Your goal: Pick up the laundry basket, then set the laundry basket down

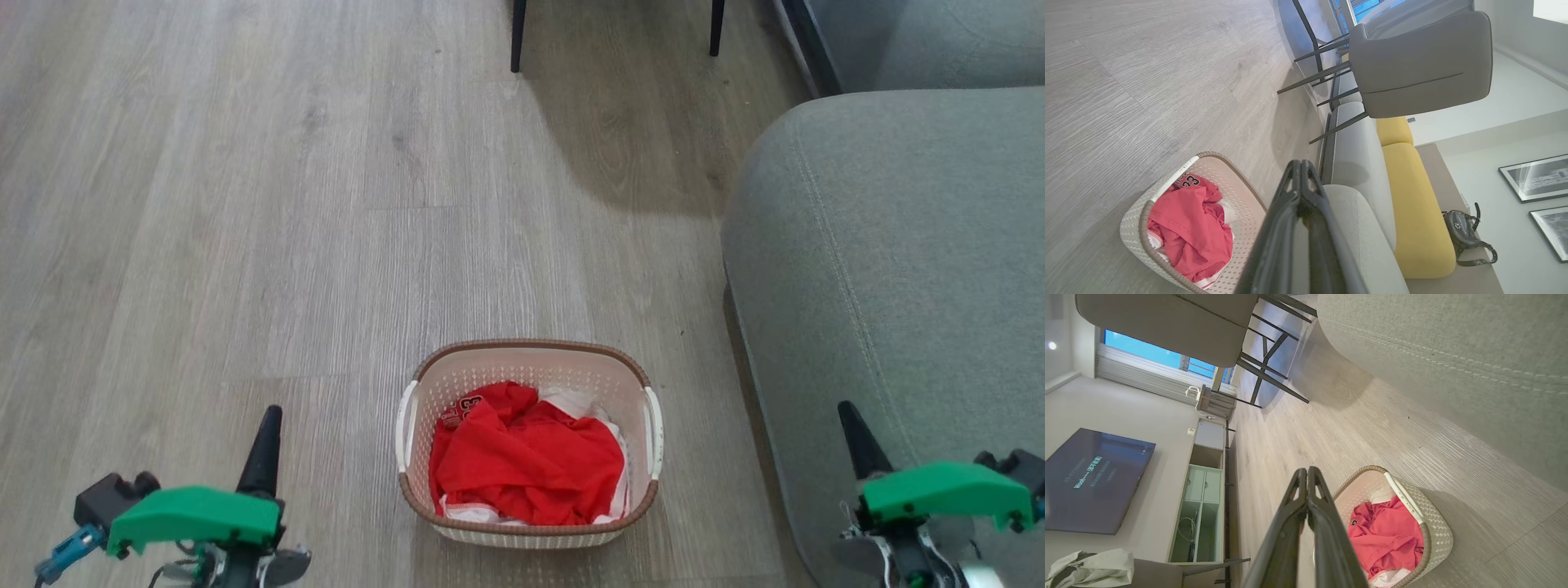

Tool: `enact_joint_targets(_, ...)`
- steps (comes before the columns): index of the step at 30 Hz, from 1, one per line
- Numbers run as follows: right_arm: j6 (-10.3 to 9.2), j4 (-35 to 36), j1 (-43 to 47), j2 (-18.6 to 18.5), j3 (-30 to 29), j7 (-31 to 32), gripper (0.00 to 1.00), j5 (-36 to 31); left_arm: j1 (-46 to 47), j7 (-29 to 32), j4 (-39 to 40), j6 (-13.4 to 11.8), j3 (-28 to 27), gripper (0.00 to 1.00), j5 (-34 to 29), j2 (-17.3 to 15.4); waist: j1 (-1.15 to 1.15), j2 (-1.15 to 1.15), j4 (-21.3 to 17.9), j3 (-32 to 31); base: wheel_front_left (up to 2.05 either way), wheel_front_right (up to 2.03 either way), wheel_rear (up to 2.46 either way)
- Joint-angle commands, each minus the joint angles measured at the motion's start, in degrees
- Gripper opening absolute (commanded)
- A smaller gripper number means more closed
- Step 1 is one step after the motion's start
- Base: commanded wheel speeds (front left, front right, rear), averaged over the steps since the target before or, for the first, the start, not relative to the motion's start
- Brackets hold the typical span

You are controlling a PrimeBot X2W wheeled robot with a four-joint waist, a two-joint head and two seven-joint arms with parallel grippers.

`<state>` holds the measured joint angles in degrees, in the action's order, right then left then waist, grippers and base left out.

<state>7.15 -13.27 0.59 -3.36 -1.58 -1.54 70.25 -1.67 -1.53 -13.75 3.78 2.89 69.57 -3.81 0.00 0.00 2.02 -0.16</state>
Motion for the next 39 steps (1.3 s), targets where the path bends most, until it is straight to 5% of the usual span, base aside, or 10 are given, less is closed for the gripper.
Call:
enact_joint_targets(1, 0.25, 1.5, -3.3, -0.9, 0.4, 0.7, 0.0, 2.0, 3.4, 0.4, 1.5, 0.7, -2.2, 0.0, 2.0, -0.9, 0.0, 0.0, -0.1, 0.0, 0.0, 0.0, 0.0)
enact_joint_targets(39, 0.34, -0.6, -6.6, -0.9, -3.1, 6.5, 0.0, 23.5, 7.7, 6.3, -0.2, 3.7, -7.2, 0.0, 24.4, -0.7, 0.0, 0.0, -2.0, 0.3, 0.0, 0.0, 0.0)
